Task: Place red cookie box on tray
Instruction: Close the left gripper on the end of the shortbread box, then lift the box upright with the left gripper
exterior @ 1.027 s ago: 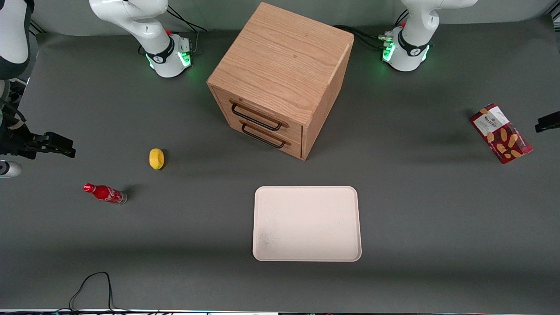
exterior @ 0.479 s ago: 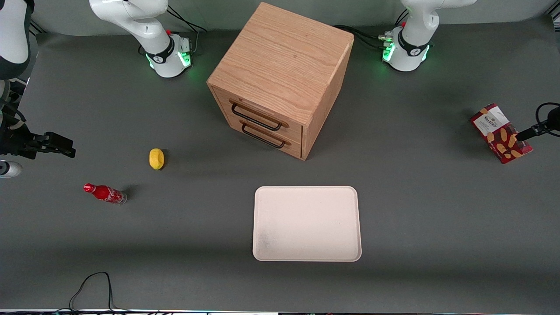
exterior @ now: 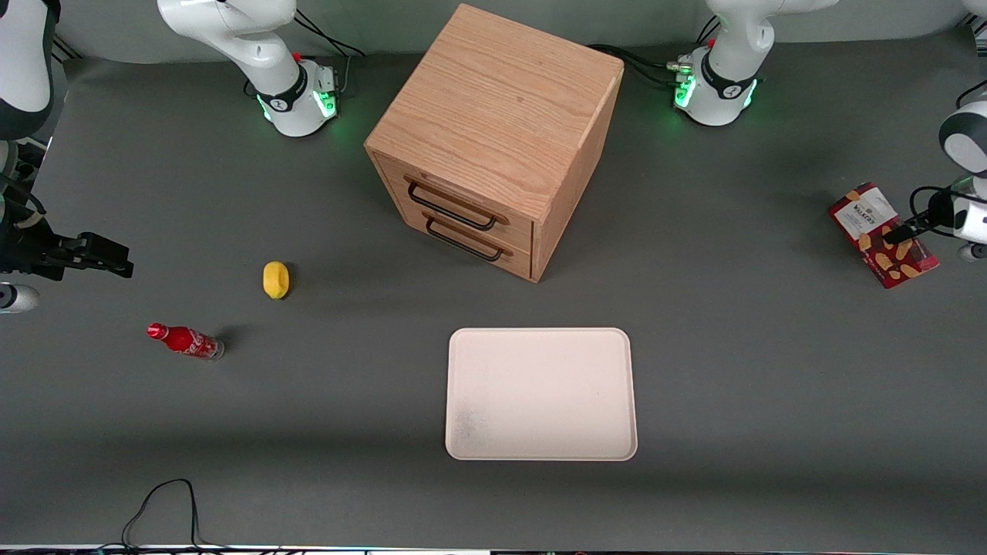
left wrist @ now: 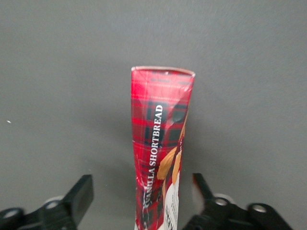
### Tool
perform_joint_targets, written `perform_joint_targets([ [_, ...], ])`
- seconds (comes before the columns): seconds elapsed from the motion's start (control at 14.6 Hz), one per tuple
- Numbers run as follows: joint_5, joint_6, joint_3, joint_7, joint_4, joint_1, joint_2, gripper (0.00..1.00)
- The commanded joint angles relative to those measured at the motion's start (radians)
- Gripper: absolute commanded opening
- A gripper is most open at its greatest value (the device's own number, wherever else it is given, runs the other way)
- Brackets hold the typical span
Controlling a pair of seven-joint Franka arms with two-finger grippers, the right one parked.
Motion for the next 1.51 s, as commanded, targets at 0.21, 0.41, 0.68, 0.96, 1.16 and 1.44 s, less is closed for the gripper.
perform_joint_targets([
  [0.21, -0.015, 0.0, -0.001, -0.007, 0.005, -0.023, 0.042, 0.0],
  [0.41, 0.001, -0.02, -0.007, 0.052, 0.031, -0.031, 0.018, 0.0],
  [0.68, -0.002, -0.318, -0.079, 0.201, 0.233, -0.033, -0.041, 0.0],
  [0.96, -0.004, -0.658, -0.234, 0.186, 0.538, -0.046, -0.058, 0.0],
  [1.16, -0.03, -0.856, -0.308, 0.157, 0.765, -0.086, -0.039, 0.0],
  [1.44, -0.057, -0.939, -0.415, -0.005, 0.911, -0.146, -0.01, 0.0],
])
